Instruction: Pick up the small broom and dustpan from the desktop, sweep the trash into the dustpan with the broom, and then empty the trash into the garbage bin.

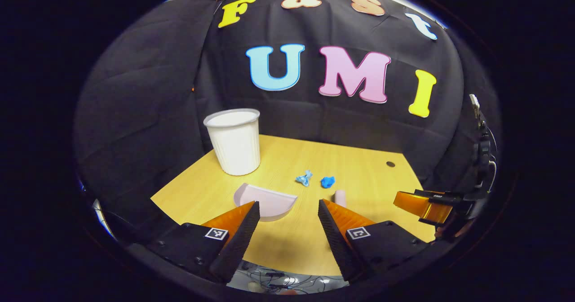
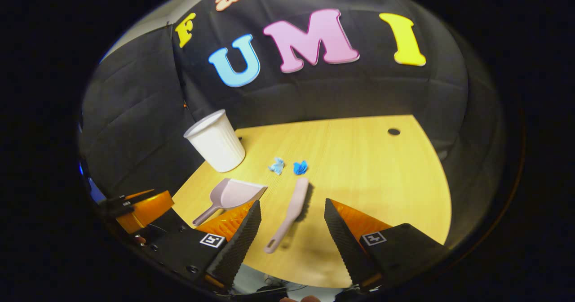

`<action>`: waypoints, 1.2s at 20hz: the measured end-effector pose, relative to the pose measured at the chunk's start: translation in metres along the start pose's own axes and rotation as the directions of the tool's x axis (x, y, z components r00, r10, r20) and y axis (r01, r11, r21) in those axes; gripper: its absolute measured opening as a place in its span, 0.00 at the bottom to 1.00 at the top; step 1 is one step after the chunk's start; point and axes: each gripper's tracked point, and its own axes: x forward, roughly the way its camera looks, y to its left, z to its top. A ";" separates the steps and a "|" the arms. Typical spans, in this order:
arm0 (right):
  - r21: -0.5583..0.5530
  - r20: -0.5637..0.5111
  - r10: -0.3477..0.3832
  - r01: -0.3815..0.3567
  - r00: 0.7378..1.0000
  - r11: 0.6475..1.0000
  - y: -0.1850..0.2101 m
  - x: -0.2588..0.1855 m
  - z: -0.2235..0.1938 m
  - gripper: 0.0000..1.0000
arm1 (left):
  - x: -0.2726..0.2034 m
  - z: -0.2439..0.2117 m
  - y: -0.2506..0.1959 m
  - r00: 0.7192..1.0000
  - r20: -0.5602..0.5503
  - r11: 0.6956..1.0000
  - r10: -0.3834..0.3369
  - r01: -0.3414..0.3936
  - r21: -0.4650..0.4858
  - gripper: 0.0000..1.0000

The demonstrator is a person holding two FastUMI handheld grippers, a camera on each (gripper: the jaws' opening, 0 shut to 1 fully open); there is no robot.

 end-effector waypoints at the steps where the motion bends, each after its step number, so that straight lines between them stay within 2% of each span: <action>1: 0.010 -0.028 -0.020 0.020 0.999 1.000 0.012 0.020 -0.013 0.94 | 0.015 -0.015 0.019 0.998 -0.066 1.000 -0.020 0.021 0.014 0.79; 5: -0.011 -0.125 -0.147 0.147 0.981 0.989 0.027 0.066 -0.044 0.94 | 0.084 -0.038 0.071 0.960 -0.255 0.993 -0.113 0.119 0.009 0.80; 7: -0.015 -0.201 -0.181 0.181 0.963 0.983 0.024 0.081 -0.060 0.95 | 0.104 -0.051 0.081 0.934 -0.344 0.990 -0.097 0.125 0.061 0.81; 9: -0.012 -0.268 -0.204 0.208 0.942 0.978 0.011 0.095 -0.070 0.95 | 0.126 -0.068 0.076 0.902 -0.421 0.988 -0.096 0.139 0.072 0.81; 11: -0.013 -0.347 -0.213 0.223 0.913 0.975 0.000 0.105 -0.082 0.95 | 0.143 -0.085 0.074 0.867 -0.491 0.991 -0.089 0.124 0.039 0.81; 13: -0.026 -0.401 -0.226 0.235 0.888 0.972 -0.009 0.116 -0.090 0.95 | 0.149 -0.092 0.066 0.832 -0.543 0.990 -0.115 0.139 0.004 0.81; 16: -0.010 -0.518 -0.221 0.253 0.826 0.967 -0.015 0.128 -0.107 0.95 | 0.159 -0.097 0.065 0.772 -0.627 0.988 -0.107 0.151 0.018 0.81; 19: -0.009 -0.591 -0.225 0.273 0.775 0.962 -0.017 0.134 -0.118 0.95 | 0.173 -0.098 0.073 0.741 -0.669 0.988 -0.065 0.140 0.059 0.81; 22: 0.002 -0.652 -0.225 0.298 0.725 0.955 -0.012 0.142 -0.131 0.95 | 0.185 -0.103 0.074 0.693 -0.720 0.988 -0.042 0.135 0.072 0.81; 24: 0.004 -0.676 -0.227 0.312 0.701 0.950 -0.011 0.143 -0.136 0.95 | 0.191 -0.107 0.075 0.673 -0.739 0.988 -0.038 0.137 0.074 0.81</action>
